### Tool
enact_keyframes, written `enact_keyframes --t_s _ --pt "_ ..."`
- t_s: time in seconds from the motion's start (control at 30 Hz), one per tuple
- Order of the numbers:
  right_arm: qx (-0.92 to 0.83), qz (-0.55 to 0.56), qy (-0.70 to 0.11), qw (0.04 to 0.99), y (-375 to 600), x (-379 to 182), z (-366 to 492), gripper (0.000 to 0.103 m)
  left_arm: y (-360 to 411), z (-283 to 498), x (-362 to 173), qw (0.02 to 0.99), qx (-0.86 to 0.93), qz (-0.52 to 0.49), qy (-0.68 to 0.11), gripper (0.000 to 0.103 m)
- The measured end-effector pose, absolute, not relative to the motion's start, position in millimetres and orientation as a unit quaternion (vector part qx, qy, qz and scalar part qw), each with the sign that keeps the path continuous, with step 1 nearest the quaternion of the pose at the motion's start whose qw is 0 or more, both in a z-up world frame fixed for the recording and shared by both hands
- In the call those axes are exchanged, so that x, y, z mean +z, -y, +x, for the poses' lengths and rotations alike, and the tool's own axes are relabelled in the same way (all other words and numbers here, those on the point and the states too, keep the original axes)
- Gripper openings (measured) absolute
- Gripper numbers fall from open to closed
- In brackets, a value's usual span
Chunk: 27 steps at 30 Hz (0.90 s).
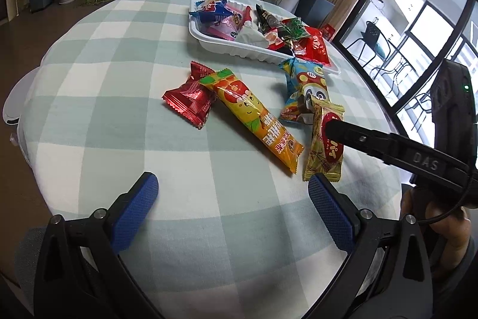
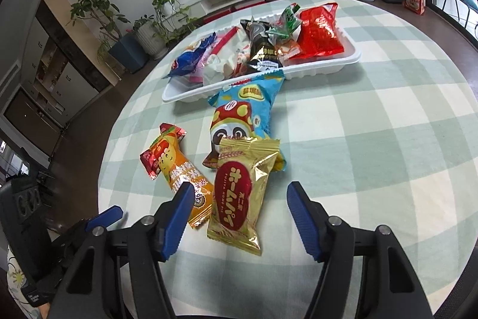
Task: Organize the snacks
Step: 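Move the left tool to the orange-and-yellow bar while the right tool grasps the gold packet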
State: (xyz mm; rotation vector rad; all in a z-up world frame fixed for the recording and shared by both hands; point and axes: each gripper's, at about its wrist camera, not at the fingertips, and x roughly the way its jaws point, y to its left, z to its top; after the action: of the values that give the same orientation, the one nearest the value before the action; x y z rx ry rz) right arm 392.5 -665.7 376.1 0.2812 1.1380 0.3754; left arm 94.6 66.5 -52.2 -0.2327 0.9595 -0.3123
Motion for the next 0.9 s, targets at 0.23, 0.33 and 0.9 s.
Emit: enact_keyframes --t_s 0.23,0.33,0.9 --pt "0.173 0.098 -0.547 0.813 653.1 362.7 398.0 0.052 -62.8 102.2 -51.9 0.869 -0.149 -0.104 -0.461 0.097" --pt "0.18 0.094 -0.548 0.811 655.0 363.2 395.6 0.038 -54.9 109.4 -51.7 0.867 -0.151 -0.094 -0.466 0.087" --pt "0.195 0.108 -0.539 0.812 692.5 377.0 374.8 0.034 -8.4 173.1 -59.4 0.854 -0.117 -0.088 -0.5 0.064"
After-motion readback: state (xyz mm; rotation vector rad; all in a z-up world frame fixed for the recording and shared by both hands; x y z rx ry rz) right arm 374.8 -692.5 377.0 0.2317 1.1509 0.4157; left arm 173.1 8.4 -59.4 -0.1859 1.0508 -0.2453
